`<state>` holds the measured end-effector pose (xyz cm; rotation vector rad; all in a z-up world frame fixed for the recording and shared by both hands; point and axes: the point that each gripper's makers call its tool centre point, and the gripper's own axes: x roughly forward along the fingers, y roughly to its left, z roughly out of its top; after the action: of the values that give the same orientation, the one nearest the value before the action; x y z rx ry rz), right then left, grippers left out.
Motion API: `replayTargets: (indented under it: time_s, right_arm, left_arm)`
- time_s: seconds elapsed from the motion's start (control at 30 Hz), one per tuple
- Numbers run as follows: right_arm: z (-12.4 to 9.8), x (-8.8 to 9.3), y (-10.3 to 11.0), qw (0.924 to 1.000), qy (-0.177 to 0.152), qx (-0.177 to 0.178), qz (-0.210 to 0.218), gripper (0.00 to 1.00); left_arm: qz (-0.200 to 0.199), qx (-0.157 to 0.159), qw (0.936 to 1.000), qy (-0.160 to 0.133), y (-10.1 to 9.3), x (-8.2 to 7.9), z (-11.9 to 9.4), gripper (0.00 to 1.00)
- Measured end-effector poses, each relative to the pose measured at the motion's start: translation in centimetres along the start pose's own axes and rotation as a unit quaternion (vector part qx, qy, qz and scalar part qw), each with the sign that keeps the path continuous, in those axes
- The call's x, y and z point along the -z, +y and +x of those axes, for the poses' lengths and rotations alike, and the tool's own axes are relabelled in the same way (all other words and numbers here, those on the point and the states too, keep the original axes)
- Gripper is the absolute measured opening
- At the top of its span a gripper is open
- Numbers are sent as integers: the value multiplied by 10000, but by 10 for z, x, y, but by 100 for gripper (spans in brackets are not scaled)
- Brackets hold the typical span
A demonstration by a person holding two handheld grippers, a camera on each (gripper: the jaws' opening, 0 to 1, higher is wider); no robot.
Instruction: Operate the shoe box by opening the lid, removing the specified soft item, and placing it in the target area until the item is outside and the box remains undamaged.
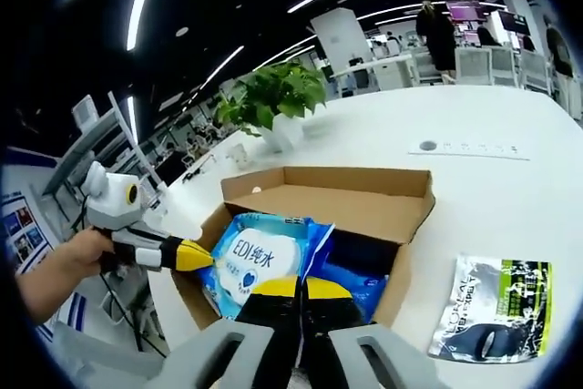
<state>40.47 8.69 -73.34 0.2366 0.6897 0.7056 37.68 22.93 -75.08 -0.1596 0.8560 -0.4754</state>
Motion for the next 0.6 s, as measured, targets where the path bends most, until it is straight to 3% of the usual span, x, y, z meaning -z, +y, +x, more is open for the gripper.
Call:
replayTargets:
  time_s: [0.6]
  right_arm:
    - [-32, -15, -15, 9995, -188, 8, 254, 0]
  left_arm:
    - [36, 257, 9994, -207, -34, -25, -5, 0]
